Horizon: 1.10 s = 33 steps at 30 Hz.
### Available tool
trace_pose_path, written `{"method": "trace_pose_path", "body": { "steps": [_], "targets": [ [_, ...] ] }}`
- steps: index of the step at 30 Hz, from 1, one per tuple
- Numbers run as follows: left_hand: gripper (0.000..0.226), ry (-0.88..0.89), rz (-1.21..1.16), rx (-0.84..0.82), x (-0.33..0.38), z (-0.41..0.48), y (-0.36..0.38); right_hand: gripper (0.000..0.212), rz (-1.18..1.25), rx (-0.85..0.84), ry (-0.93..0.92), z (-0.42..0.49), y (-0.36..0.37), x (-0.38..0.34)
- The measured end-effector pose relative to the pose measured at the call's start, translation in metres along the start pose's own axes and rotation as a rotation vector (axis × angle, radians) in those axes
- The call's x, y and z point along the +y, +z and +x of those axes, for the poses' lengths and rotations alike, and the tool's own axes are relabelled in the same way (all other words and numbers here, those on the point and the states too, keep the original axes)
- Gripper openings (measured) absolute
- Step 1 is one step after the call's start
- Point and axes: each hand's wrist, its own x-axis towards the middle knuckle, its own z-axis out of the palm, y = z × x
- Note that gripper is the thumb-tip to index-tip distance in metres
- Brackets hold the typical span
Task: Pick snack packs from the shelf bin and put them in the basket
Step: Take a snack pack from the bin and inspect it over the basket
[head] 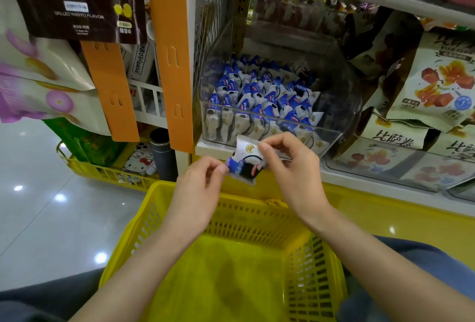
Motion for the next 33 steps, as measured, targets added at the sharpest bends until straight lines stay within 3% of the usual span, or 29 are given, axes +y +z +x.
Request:
{"method": "trace_pose_path", "body": {
  "steps": [2, 6, 10, 15, 19, 23, 26, 33],
  "targets": [
    [0.031, -0.152, -0.219, -0.076, 0.004, 0.000, 0.002, 0.010, -0.003, -0.024, -0.042, -0.001, 0.001, -0.001],
    [0.048, -0.413, -0.588, -0.140, 0.013, 0.005, 0.000, 0.005, -0.173, -0.193, -0.296, -0.009, 0.006, 0.001],
    [0.023, -0.342, -0.630, -0.044, 0.013, 0.003, -0.004, 0.008, -0.307, -0.310, -0.421, -0.012, 0.009, 0.003],
    [0.022, -0.216, -0.541, -0.039, 0.012, 0.001, -0.003, 0.015, 0.190, -0.190, 0.120, -0.012, 0.016, -0.003],
    [0.018, -0.175, -0.564, -0.071, 0.012, 0.000, 0.001, 0.019, 0.394, -0.349, 0.463, -0.007, 0.013, -0.003],
    [0.027, 0.040, -0.226, 0.073, 0.005, -0.001, 0.002, 0.016, 0.488, -0.297, 0.555, -0.007, 0.014, -0.004],
    [0.032, 0.154, 0.020, 0.033, 0.001, -0.006, 0.005, 0.016, 0.477, -0.263, 0.583, -0.008, 0.016, -0.004],
    [0.030, 0.175, 0.037, -0.004, -0.006, -0.005, 0.005, 0.010, 0.488, -0.255, 0.563, -0.010, 0.018, -0.005]
  ]
}}
